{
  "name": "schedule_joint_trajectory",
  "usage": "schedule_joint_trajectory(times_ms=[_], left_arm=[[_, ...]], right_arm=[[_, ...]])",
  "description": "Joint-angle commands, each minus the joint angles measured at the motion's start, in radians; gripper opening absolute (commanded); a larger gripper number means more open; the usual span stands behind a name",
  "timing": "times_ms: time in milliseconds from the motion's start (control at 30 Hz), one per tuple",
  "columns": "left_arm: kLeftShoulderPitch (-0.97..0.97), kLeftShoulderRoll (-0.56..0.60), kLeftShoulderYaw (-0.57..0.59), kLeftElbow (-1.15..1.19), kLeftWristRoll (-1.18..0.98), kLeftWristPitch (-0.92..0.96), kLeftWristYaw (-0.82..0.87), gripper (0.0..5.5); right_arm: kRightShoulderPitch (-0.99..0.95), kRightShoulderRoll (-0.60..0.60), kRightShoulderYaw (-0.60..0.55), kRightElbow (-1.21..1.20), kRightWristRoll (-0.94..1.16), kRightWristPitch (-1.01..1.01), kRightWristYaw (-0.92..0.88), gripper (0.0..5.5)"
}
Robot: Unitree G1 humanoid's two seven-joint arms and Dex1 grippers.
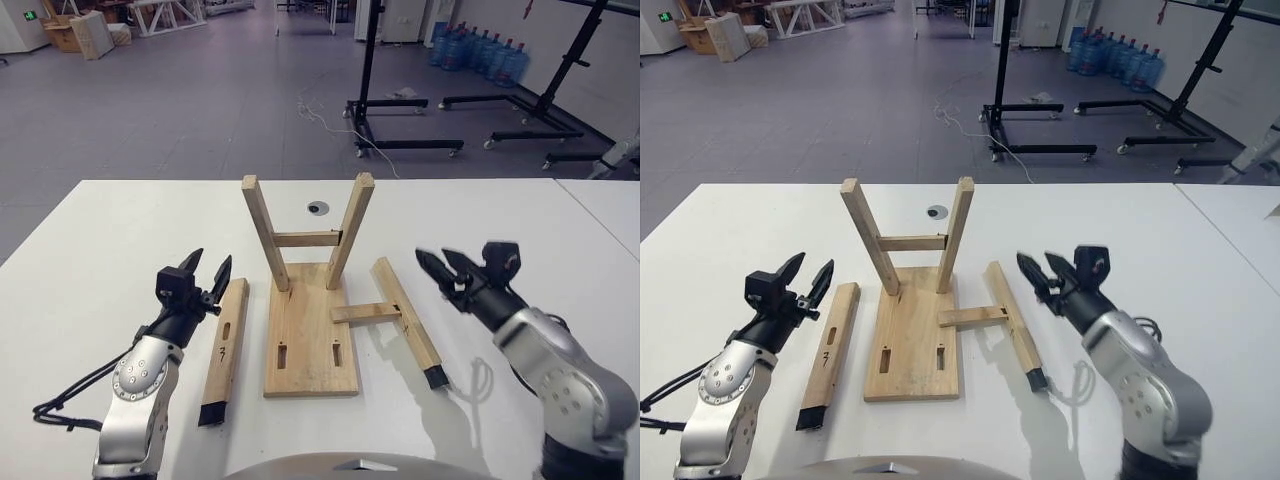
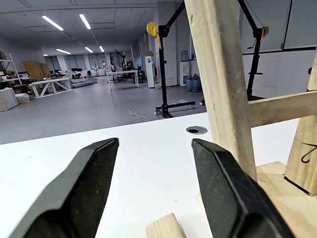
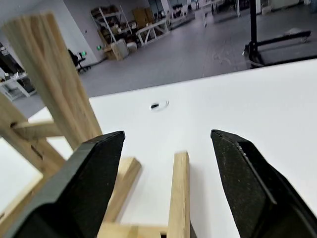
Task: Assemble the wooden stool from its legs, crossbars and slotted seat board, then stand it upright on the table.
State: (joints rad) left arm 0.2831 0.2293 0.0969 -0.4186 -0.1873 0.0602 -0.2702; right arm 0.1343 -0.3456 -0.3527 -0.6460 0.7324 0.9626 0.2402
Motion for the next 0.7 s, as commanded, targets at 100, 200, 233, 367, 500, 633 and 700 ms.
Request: schedule_joint_trajectory(times_ms=[100, 200, 233, 367, 500, 633, 700], left_arm=[[0.087, -0.024, -0.026, -0.104, 0.008, 0.058, 0.032, 2.70], [0.097, -0.017, -0.030, -0.132, 0.001, 0.084, 0.030, 2.70], [0.102, -0.016, -0.028, -0.138, -0.001, 0.090, 0.030, 2.70], [0.106, -0.016, -0.023, -0.147, -0.003, 0.103, 0.033, 2.70], [0.092, -0.021, -0.031, -0.141, 0.002, 0.106, 0.037, 2.70], [0.073, -0.021, -0.036, -0.122, -0.001, 0.106, 0.032, 2.70], [0.057, -0.015, -0.032, -0.111, -0.006, 0.107, 0.025, 2.70]], right_arm=[[0.108, -0.123, 0.065, -0.034, 0.018, 0.145, 0.031, 3.20], [0.146, -0.144, 0.076, -0.047, -0.007, 0.154, 0.021, 3.20], [0.156, -0.150, 0.076, -0.050, -0.006, 0.164, 0.020, 3.20], [0.180, -0.179, 0.080, -0.068, 0.003, 0.204, 0.020, 3.20], [0.171, -0.199, 0.114, -0.042, -0.012, 0.236, 0.024, 2.70], [0.139, -0.186, 0.150, 0.002, -0.042, 0.222, 0.012, 2.04], [0.127, -0.179, 0.168, 0.045, -0.067, 0.184, 0.024, 1.72]])
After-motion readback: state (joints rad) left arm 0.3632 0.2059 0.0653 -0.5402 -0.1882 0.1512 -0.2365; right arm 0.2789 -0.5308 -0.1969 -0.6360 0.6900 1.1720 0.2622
